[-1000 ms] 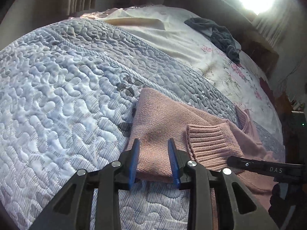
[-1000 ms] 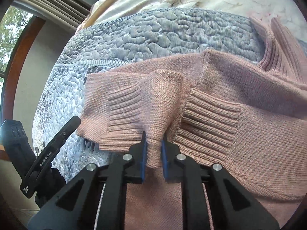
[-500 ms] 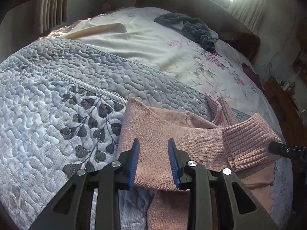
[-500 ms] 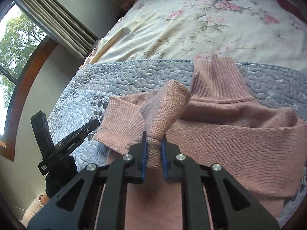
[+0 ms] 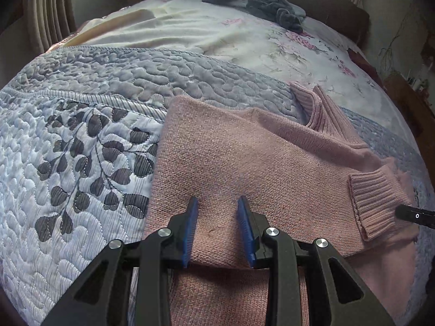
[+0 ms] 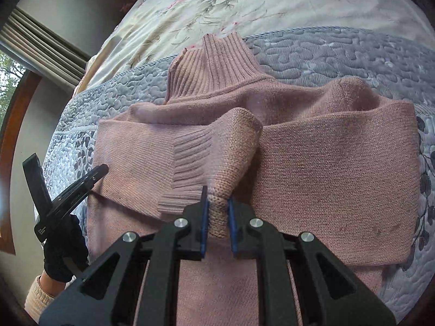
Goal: Fold small clothes
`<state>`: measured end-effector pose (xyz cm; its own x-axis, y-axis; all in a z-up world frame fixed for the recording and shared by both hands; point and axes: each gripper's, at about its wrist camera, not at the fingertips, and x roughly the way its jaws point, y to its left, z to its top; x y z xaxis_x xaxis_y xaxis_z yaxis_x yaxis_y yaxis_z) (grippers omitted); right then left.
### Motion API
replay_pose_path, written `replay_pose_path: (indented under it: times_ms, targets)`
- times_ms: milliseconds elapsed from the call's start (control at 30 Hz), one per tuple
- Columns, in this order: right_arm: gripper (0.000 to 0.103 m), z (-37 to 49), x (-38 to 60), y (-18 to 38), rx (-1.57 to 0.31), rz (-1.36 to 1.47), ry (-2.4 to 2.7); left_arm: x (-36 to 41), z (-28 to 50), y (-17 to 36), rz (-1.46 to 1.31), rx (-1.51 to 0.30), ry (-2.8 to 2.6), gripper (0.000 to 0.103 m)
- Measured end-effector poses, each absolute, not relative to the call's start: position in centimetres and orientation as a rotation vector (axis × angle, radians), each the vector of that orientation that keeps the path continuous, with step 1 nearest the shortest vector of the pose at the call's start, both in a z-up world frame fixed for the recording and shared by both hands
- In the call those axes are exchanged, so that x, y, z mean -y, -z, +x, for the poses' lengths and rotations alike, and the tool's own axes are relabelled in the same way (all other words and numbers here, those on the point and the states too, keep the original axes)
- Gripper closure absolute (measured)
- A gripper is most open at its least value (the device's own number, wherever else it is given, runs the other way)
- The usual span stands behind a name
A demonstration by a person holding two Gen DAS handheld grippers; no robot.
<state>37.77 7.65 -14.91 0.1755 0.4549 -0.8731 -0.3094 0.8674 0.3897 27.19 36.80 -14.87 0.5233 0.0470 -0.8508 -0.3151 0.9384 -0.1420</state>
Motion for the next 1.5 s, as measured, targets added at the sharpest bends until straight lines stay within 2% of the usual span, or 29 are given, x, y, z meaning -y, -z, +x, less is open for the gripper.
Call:
replay_pose_path:
  times_ms: [133, 267, 300, 367, 400, 500, 767, 833, 900, 933, 967, 1300, 1500]
  targets:
    - [0.091, 38.0, -7.6, 16.7, -1.33, 0.102, -0.501, -37.2, 27.3, 15.0, -0.312, -1.007, -0.221, 0.072]
    - [0.084, 37.7, -8.2, 16.6, -1.345, 0.041, -0.469, -37.1, 27.4, 14.6, -0.307, -1.017, -0.223, 0.072]
    - [0.081, 37.6, -8.4, 15.7, -1.324, 0.005, -0.451, -37.0, 27.3, 14.2, -0.305, -1.014, -0.218, 0.072]
    - [0.061, 37.0, -8.7, 13.4, -1.248, -0.042, -0.438, -36.8, 26.8, 12.9, -0.301, -0.99, -0.196, 0.072]
    - [0.056, 36.7, -9.1, 12.4, -1.224, -0.042, -0.461, -36.6, 26.8, 12.4, -0.291, -0.982, -0.189, 0.072]
    - [0.053, 36.1, -11.7, 11.9, -1.27, -0.027, -0.574, -35.6, 27.3, 11.7, -0.268, -0.984, -0.171, 0.069]
    - [0.052, 35.0, -17.5, 17.1, -1.342, -0.257, -0.496, -34.1, 29.1, 14.8, -0.265, -1.078, -0.158, 0.069]
    - [0.058, 34.8, -17.4, 17.4, -1.328, -0.273, -0.495, -34.2, 29.2, 15.2, -0.246, -1.08, -0.153, 0.068]
    - [0.084, 34.8, -17.1, 17.3, -1.317, -0.29, -0.496, -34.1, 29.1, 15.3, -0.235, -1.082, -0.143, 0.067]
    - [0.092, 35.0, -16.7, 17.1, -1.319, -0.285, -0.492, -34.1, 29.0, 15.3, -0.231, -1.081, -0.139, 0.067]
    - [0.095, 35.2, -16.1, 16.9, -1.325, -0.261, -0.493, -34.1, 29.0, 15.3, -0.23, -1.081, -0.135, 0.067]
    - [0.095, 36.4, -5.4, 10.9, -1.243, 0.061, -0.469, -34.3, 29.1, 15.5, -0.243, -1.086, -0.145, 0.066]
    - [0.095, 37.4, 1.1, 12.5, -1.284, 0.092, -0.341, -34.3, 29.1, 15.6, -0.251, -1.077, -0.155, 0.066]
